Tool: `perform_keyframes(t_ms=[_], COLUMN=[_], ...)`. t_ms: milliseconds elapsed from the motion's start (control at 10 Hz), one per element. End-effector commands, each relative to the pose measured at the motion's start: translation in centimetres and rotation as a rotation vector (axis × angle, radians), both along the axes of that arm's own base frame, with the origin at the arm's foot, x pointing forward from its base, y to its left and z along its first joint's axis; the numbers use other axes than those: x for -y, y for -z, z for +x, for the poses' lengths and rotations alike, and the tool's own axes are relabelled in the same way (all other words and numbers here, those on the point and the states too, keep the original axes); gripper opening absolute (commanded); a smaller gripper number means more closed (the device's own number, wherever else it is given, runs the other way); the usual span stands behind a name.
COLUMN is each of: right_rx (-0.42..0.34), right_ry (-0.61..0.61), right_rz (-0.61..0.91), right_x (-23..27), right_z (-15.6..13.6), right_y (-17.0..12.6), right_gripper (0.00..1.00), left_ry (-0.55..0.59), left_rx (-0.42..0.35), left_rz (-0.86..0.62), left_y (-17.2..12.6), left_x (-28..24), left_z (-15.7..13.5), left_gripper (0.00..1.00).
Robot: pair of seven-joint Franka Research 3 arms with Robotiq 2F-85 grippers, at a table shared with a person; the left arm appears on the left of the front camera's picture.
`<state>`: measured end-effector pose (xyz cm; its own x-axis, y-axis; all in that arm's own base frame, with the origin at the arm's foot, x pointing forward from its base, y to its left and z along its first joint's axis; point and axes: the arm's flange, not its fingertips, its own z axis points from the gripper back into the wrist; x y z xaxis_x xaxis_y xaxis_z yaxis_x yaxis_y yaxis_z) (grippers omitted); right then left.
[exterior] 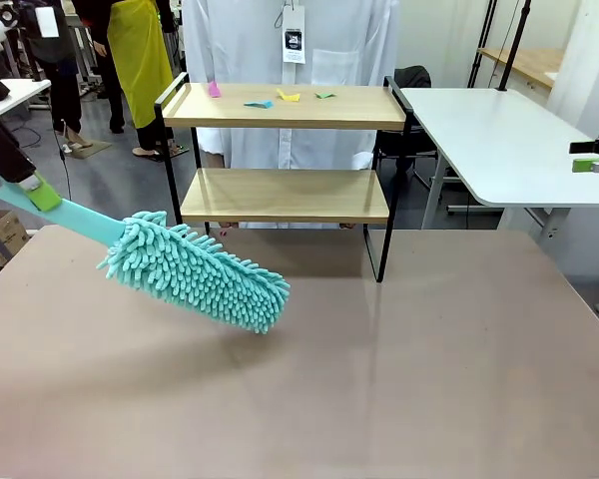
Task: Clean the shelf.
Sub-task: Clean the specific section of the Shelf indicated by the human with the Duster.
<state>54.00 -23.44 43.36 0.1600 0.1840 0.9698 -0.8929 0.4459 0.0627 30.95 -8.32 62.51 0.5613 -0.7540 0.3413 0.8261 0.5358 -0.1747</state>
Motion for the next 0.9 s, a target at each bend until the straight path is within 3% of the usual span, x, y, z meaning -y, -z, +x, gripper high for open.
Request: perform_keyframes(t_ms=[0, 800], right_rx=[0.004, 0.004], right_ry=[0.0, 0.0], right_rz=[-0.002, -0.002], right_x=[-0.16, -0.16], right_z=[-0.07, -0.07], right_y=[-0.29, -0.29], right_gripper=[1.0, 1.0], left_ry=[0.001, 0.001], left_rx=[0.005, 0.005], left_rz=[-0.014, -0.014], left_y=[-0.2, -0.2], left_x=[-0.09, -0.09], left_z=[0.08, 0.08], left_gripper=[0.13, 0.13])
